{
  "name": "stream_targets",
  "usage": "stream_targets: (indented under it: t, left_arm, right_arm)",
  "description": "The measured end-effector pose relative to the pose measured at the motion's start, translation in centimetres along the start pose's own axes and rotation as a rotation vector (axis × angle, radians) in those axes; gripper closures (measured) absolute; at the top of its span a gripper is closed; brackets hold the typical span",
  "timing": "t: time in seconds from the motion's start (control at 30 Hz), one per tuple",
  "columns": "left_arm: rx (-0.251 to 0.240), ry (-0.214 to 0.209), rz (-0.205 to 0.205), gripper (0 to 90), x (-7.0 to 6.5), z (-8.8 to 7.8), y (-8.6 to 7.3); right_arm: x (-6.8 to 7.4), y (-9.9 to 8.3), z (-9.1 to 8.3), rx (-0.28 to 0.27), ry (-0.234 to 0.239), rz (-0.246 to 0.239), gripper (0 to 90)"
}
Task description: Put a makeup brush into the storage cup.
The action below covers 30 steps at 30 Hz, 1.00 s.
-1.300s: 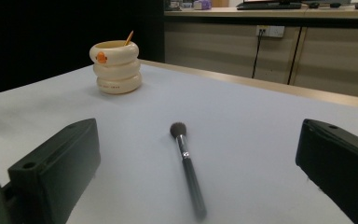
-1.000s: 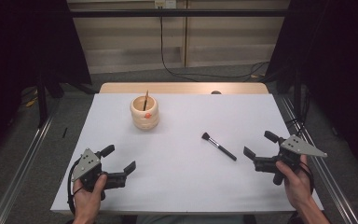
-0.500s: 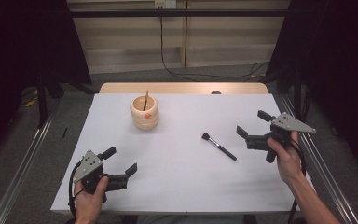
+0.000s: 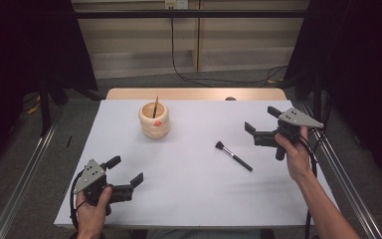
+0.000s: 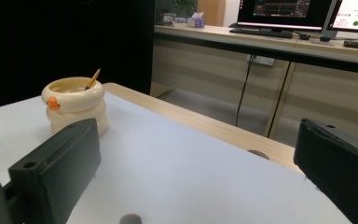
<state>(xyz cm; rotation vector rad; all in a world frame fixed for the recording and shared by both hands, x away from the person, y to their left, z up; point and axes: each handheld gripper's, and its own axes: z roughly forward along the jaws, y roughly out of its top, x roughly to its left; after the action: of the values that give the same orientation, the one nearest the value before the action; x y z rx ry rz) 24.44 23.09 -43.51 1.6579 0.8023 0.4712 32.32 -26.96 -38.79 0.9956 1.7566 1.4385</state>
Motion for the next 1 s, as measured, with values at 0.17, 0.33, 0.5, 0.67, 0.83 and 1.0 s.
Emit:
stream_targets:
  t: [0.17,0.33,0.5,0.67,0.83,1.0]
  left_arm:
    - [0.009,-0.001,0.006,2.1,0.2,-0.1,-0.1]
    - [0.008,0.009,0.005,2.0,0.2,-0.5,-0.1]
    - [0.009,0.008,0.007,2.0,0.4,-0.5,-0.1]
    - [0.009,0.011,-0.006,2.0,0.6,-0.7,-0.1]
    - [0.012,0.013,-0.004,2.0,0.7,-0.6,-0.1]
    - [0.016,0.015,0.0,2.0,0.8,-0.6,-0.1]
  right_arm:
    - [-0.2,-0.5,0.8,0.031,0.011,0.001,0.0]
    - [0.0,-0.3,1.3,0.051,0.022,0.01,0.0]
    - [-0.1,0.7,2.0,0.116,0.055,0.005,0.0]
    - [-0.3,0.6,2.7,0.209,0.081,0.005,0.4]
    - [-0.4,0.5,3.0,0.257,0.082,0.034,0.0]
    - [-1.0,0.4,3.2,0.308,0.087,0.061,0.3]
